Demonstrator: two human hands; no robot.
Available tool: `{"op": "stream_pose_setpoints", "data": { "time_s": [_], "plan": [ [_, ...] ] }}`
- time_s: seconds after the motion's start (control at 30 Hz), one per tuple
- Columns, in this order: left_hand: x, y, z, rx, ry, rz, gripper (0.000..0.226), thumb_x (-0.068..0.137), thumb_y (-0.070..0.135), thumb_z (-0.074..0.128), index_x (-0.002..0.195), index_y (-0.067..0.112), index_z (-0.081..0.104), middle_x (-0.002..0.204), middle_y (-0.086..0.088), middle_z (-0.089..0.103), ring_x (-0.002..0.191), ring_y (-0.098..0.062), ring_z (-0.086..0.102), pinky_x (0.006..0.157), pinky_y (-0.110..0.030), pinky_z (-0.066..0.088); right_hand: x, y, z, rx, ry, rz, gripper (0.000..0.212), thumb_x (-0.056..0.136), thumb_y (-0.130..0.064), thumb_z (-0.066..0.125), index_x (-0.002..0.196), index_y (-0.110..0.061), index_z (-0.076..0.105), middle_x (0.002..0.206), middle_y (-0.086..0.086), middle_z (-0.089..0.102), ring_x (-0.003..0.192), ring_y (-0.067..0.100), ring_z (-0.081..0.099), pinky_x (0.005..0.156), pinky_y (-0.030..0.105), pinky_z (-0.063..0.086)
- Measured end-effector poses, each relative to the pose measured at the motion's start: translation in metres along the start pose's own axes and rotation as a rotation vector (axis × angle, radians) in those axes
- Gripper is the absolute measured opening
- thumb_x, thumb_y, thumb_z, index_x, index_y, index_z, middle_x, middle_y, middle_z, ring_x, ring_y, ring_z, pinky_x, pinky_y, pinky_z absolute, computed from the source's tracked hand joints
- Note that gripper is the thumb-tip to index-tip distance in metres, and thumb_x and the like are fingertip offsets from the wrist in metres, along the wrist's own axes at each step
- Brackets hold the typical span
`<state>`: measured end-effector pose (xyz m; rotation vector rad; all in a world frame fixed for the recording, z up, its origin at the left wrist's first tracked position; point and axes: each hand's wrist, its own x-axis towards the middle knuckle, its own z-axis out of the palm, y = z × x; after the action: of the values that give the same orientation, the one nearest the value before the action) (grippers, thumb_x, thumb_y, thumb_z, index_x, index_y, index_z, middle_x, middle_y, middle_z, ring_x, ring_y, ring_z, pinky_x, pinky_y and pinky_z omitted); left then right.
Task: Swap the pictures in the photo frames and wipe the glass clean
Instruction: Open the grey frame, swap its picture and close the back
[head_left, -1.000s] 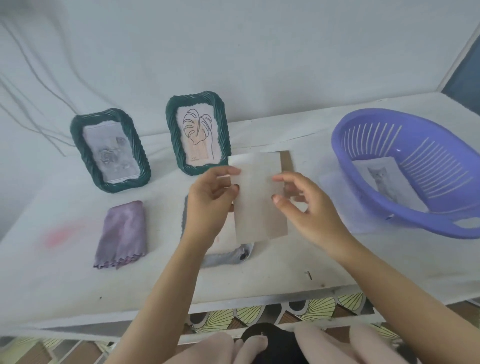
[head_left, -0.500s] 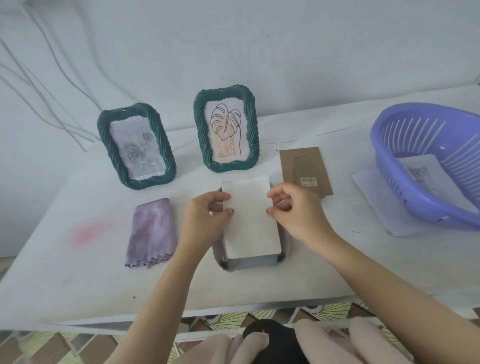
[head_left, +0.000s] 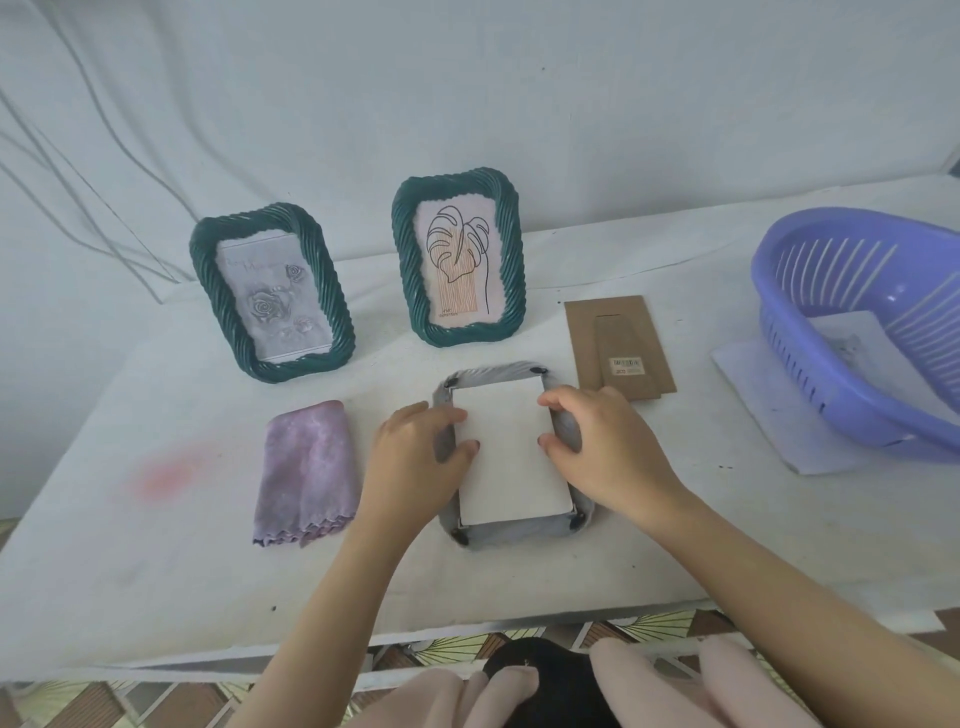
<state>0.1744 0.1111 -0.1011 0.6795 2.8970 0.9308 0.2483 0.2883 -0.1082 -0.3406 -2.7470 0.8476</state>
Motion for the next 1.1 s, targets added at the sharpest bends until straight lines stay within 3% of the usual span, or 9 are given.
{"op": "stream_pose_setpoints", "data": {
  "time_s": [0.1, 0.33, 0.47, 0.53, 0.7, 0.8, 0.9, 1.0, 1.1],
  "plan": [
    [-0.003, -0.002, 0.000, -0.004, -0.031, 0.006, 0.039, 0.081, 0.028, 0.068, 0.119, 0.018, 0.062, 0.127, 0.001, 0.059, 0.133, -0.020, 0.035, 0.105, -0.028, 0.024, -0.001, 0.001, 0.001, -0.005, 0.001, -0.008, 0.038, 0.082, -0.025, 0.063, 0.119, -0.020, 0.057, 0.112, -0.006, 0.065, 0.102, 0.021, 0.050, 0.081, 0.030, 0.042],
    [-0.001, -0.007, 0.005, -0.001, -0.019, 0.044, 0.039, 0.083, 0.026, 0.066, 0.120, 0.015, 0.062, 0.129, -0.003, 0.058, 0.132, -0.023, 0.038, 0.106, -0.029, 0.025, -0.002, 0.002, 0.004, -0.003, -0.014, -0.029, 0.038, 0.082, -0.024, 0.063, 0.120, -0.020, 0.058, 0.117, -0.006, 0.063, 0.101, 0.022, 0.051, 0.084, 0.028, 0.038],
    [-0.002, -0.011, 0.002, -0.123, 0.089, 0.048, 0.026, 0.087, 0.014, 0.061, 0.112, 0.012, 0.065, 0.113, -0.006, 0.066, 0.120, -0.020, 0.049, 0.095, -0.014, 0.029, -0.002, 0.005, 0.007, 0.008, -0.005, -0.038, 0.037, 0.082, -0.024, 0.063, 0.118, -0.019, 0.059, 0.118, -0.004, 0.062, 0.102, 0.023, 0.053, 0.087, 0.028, 0.038],
    [-0.001, -0.014, -0.001, -0.149, 0.146, 0.016, 0.027, 0.088, 0.016, 0.059, 0.114, 0.014, 0.064, 0.116, -0.003, 0.064, 0.119, -0.017, 0.049, 0.093, -0.014, 0.029, -0.001, 0.008, 0.010, 0.027, -0.002, -0.039, 0.035, 0.083, -0.022, 0.063, 0.117, -0.019, 0.059, 0.118, -0.002, 0.061, 0.105, 0.021, 0.053, 0.087, 0.026, 0.037],
    [-0.001, -0.018, -0.005, -0.186, 0.100, 0.066, 0.032, 0.083, 0.023, 0.066, 0.115, 0.020, 0.064, 0.115, 0.010, 0.062, 0.114, -0.005, 0.047, 0.096, -0.019, 0.034, 0.005, 0.015, 0.007, 0.056, 0.203, -0.035, 0.026, 0.083, -0.020, 0.057, 0.108, -0.015, 0.063, 0.107, 0.005, 0.060, 0.102, 0.025, 0.054, 0.086, 0.030, 0.039],
    [-0.001, -0.018, -0.002, -0.169, 0.052, 0.132, 0.034, 0.077, 0.025, 0.073, 0.111, 0.022, 0.067, 0.118, 0.008, 0.062, 0.115, 0.000, 0.042, 0.099, -0.012, 0.028, 0.018, 0.024, -0.001, -0.183, 0.296, 0.147, 0.034, 0.084, -0.031, 0.051, 0.113, -0.016, 0.059, 0.111, 0.013, 0.059, 0.102, 0.037, 0.051, 0.085, 0.040, 0.038],
    [-0.001, -0.017, 0.003, -0.115, 0.030, 0.145, 0.037, 0.074, 0.025, 0.076, 0.110, 0.019, 0.068, 0.123, 0.003, 0.059, 0.118, -0.004, 0.041, 0.100, -0.012, 0.023, 0.032, 0.030, -0.011, -0.363, 0.153, 0.411, 0.054, 0.085, -0.043, 0.050, 0.130, -0.014, 0.043, 0.125, 0.022, 0.049, 0.117, 0.040, 0.040, 0.096, 0.047, 0.029],
    [-0.001, -0.017, 0.005, -0.091, 0.020, 0.137, 0.038, 0.073, 0.024, 0.077, 0.109, 0.017, 0.068, 0.126, -0.001, 0.059, 0.124, -0.017, 0.045, 0.103, -0.020, 0.025, 0.039, 0.032, -0.016, -0.394, 0.066, 0.505, 0.068, 0.082, -0.049, 0.055, 0.136, -0.013, 0.033, 0.125, 0.021, 0.050, 0.122, 0.038, 0.037, 0.104, 0.052, 0.019],
    [-0.001, -0.017, 0.005, -0.087, 0.016, 0.128, 0.038, 0.073, 0.024, 0.077, 0.109, 0.017, 0.068, 0.127, -0.002, 0.059, 0.125, -0.019, 0.045, 0.104, -0.021, 0.025, 0.045, 0.031, -0.023, -0.281, 0.081, 0.519, 0.074, 0.075, -0.042, 0.066, 0.135, -0.014, 0.032, 0.122, 0.017, 0.052, 0.120, 0.038, 0.040, 0.105, 0.051, 0.019]
  ]
}}
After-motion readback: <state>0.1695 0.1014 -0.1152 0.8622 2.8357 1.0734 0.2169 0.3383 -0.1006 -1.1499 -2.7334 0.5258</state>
